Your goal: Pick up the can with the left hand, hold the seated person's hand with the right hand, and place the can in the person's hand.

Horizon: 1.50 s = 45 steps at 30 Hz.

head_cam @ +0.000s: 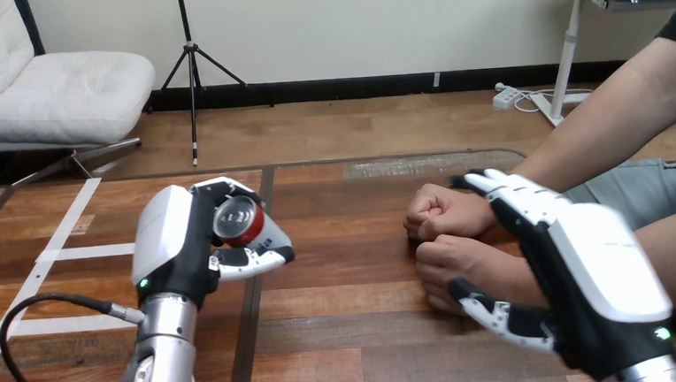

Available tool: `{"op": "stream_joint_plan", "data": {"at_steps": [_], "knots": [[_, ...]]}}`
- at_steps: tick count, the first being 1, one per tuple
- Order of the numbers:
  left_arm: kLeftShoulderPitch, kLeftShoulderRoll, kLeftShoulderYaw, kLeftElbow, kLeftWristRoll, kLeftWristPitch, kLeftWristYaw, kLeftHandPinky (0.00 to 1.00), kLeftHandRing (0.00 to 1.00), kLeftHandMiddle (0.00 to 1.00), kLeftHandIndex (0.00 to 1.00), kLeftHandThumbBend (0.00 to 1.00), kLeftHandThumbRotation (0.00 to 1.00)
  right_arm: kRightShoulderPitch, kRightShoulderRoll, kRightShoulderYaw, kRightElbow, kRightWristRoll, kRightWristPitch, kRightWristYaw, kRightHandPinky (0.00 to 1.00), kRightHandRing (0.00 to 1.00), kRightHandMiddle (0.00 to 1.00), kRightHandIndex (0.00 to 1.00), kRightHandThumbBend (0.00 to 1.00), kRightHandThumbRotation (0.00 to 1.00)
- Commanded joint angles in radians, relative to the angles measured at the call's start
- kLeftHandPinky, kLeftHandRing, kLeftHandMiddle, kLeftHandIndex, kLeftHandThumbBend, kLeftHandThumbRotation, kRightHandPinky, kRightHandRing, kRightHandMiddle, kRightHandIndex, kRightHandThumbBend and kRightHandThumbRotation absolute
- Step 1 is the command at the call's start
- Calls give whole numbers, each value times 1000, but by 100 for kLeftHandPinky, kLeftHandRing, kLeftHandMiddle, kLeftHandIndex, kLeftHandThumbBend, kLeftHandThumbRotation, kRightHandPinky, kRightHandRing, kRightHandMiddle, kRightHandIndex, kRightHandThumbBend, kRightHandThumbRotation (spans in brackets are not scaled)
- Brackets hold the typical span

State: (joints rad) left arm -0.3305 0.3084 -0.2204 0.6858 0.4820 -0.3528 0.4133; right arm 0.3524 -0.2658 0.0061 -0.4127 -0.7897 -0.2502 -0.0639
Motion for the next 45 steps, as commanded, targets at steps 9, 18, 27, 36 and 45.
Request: {"op": "stream_joint_plan", "data": {"at_steps": [9, 18, 27, 36, 45], "knots": [[9, 2, 15, -174, 14, -31, -12, 39, 44, 50, 52, 67, 0, -38, -87, -84, -113, -64, 85, 73, 84, 86, 84, 80, 86, 0], [38, -11, 18, -229, 6, -29, -24, 37, 43, 49, 52, 68, 0, -50, -135, -113, -137, -91, 143, 147, 81, 84, 82, 79, 90, 0], [71, -25, 18, -295, 3, -18, -44, 36, 42, 49, 52, 68, 0, -61, -184, -132, -163, -100, 203, 248, 82, 84, 83, 79, 89, 0], [90, -31, 15, -330, 12, -26, -51, 36, 42, 49, 51, 69, 0, -86, -233, -131, -165, -146, 257, 341, 82, 84, 83, 79, 89, 0], [95, -35, 13, -337, 16, -37, -52, 35, 41, 49, 51, 68, 0, -115, -281, -124, -141, -165, 266, 392, 80, 82, 81, 78, 90, 0]]}}
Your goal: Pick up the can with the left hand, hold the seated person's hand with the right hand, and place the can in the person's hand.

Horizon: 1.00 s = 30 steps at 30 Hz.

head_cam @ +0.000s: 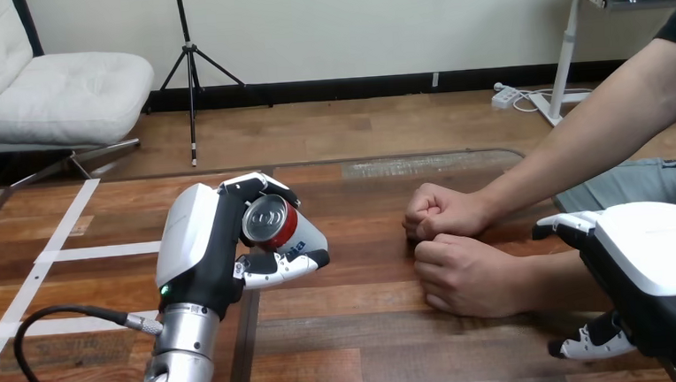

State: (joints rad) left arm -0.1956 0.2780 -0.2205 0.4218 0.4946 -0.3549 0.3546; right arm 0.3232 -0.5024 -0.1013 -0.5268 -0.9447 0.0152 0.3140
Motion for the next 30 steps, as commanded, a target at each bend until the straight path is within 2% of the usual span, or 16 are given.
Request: {"op": "stream_joint_plan", "data": {"at_steps": [1, 9, 17, 30], "knots": [[-39, -6, 13, -74, 4, -35, 6, 35, 41, 49, 51, 68, 0, -92, -52, -16, -21, -11, -1, 19, 80, 81, 81, 78, 90, 0], [-34, -12, 13, -83, 6, -36, 1, 34, 41, 49, 51, 68, 0, -119, -85, -6, 10, -20, 4, 48, 76, 79, 79, 76, 92, 0], [-31, -15, 14, -88, 10, -33, -3, 34, 41, 49, 51, 68, 0, -159, -119, 19, 66, -57, -5, 48, 73, 77, 77, 75, 94, 0], [-29, -14, 13, -91, 10, -39, -7, 35, 41, 49, 51, 67, 0, -222, -142, 58, 141, -97, 15, 75, 76, 78, 78, 76, 91, 0]]}}
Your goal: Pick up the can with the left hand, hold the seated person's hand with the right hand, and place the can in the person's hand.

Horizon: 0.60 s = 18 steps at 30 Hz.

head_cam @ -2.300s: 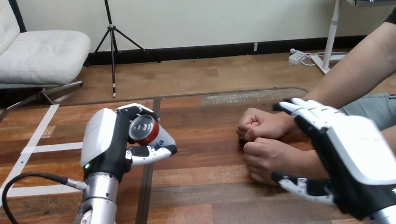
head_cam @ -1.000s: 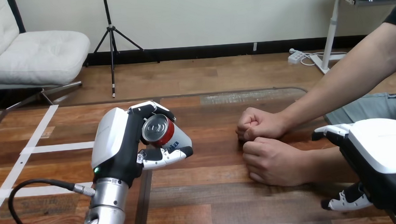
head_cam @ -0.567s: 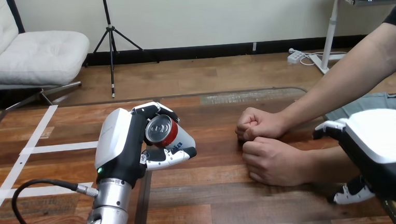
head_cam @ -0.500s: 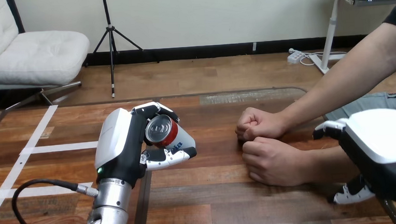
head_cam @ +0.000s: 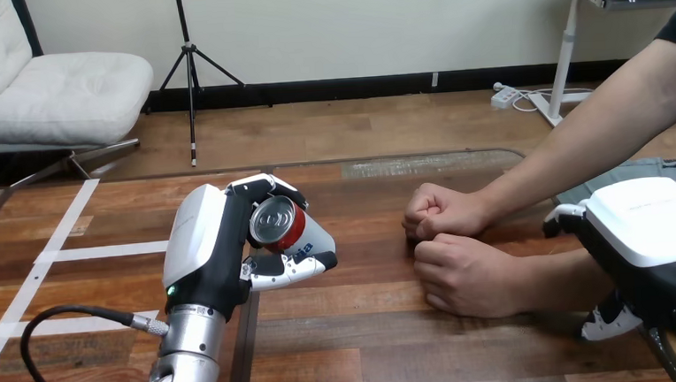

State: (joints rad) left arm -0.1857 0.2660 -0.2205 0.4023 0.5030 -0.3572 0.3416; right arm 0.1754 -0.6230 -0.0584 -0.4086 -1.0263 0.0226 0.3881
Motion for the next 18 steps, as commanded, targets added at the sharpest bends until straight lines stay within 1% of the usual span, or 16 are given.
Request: {"op": "stream_joint_plan", "data": {"at_steps": [1, 6, 11, 18], "knots": [[-39, -2, 13, -73, 3, -35, 7, 35, 41, 49, 51, 67, 0, -79, -23, 19, 29, -19, 9, 0, 76, 78, 78, 76, 91, 0], [-36, -2, 14, -79, 4, -32, 6, 35, 41, 49, 51, 68, 0, -90, -29, 28, 43, -27, 15, -5, 77, 78, 78, 76, 90, 0], [-36, -1, 15, -81, 6, -33, 8, 35, 41, 49, 51, 68, 0, -100, -36, 37, 51, -44, 25, 1, 78, 79, 78, 76, 89, 0], [-35, 1, 16, -83, 9, -35, 11, 35, 41, 49, 51, 68, 0, -114, -42, 45, 68, -53, 28, 9, 79, 79, 79, 76, 88, 0]]}}
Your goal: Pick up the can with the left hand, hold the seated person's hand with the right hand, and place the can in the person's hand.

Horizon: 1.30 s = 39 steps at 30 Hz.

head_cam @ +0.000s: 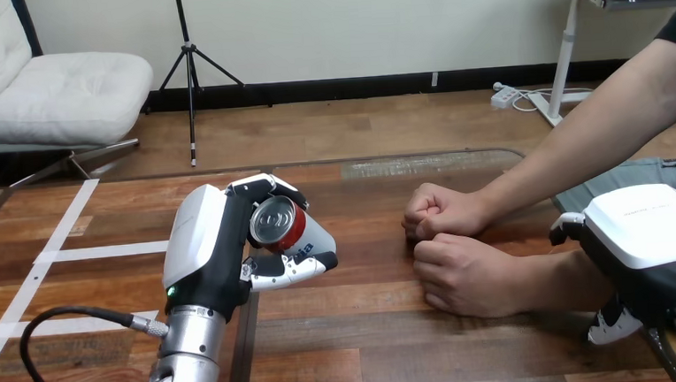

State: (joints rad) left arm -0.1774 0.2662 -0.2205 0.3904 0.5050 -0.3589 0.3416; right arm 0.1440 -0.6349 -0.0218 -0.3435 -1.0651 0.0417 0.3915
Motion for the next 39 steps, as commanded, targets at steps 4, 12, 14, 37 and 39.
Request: {"op": "stream_joint_plan", "data": {"at_steps": [4, 12, 14, 37, 39], "knots": [[-42, 1, 17, -73, 6, -33, 9, 35, 41, 49, 51, 69, 0, -94, -34, 18, 11, -24, 16, 28, 80, 80, 79, 76, 86, 1], [-42, 2, 21, -71, 4, -35, 7, 35, 41, 49, 51, 69, 0, -116, -31, 35, 35, -30, 22, 40, 81, 80, 80, 77, 84, 5], [-43, 2, 21, -70, 4, -35, 6, 35, 41, 49, 51, 69, 0, -123, -29, 41, 44, -32, 22, 39, 81, 80, 80, 77, 84, 5], [-41, 5, 24, -73, 4, -35, 1, 34, 41, 49, 51, 69, 0, -207, -15, 107, 156, -14, 5, 12, 78, 79, 79, 77, 83, 6], [-41, 5, 25, -72, 5, -36, 1, 34, 41, 49, 51, 69, 0, -214, -15, 114, 164, -14, 6, 10, 78, 79, 79, 77, 82, 5]]}}
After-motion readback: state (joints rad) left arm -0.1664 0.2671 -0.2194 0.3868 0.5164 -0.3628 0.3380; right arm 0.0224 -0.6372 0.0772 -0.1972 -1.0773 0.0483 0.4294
